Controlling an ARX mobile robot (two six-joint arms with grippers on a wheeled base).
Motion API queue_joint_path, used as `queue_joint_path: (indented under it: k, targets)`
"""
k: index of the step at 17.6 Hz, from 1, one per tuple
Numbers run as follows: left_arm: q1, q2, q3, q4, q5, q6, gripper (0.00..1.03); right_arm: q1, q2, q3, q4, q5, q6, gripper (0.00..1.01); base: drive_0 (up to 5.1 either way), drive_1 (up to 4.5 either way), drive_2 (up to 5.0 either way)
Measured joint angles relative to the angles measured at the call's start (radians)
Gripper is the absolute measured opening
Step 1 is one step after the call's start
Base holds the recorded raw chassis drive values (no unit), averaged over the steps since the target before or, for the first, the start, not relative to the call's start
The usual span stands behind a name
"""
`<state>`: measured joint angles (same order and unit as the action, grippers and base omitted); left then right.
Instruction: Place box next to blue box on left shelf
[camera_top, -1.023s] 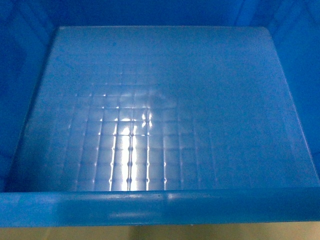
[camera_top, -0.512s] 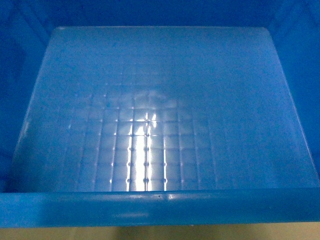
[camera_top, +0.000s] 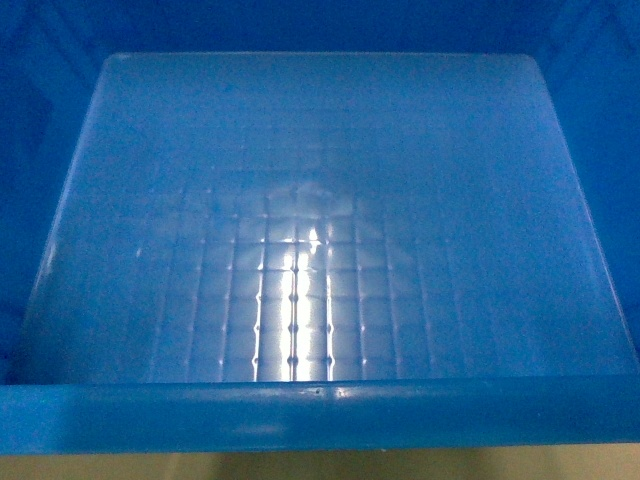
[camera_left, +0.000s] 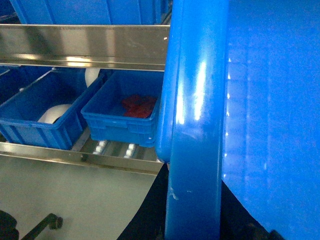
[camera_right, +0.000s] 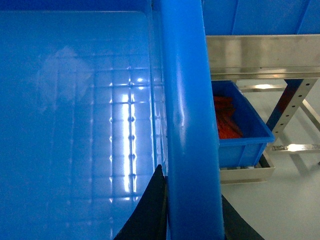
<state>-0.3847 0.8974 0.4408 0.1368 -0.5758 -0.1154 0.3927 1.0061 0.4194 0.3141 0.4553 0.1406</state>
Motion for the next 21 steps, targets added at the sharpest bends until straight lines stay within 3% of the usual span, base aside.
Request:
queue_joint_path:
  k: [21]
  targets:
    - [-0.002,0.000,0.000,0.001,-0.001,0.000,0.12,0.000,0.000,0.000,0.000,0.000,0.000,0.10,0.0,0.00,0.0]
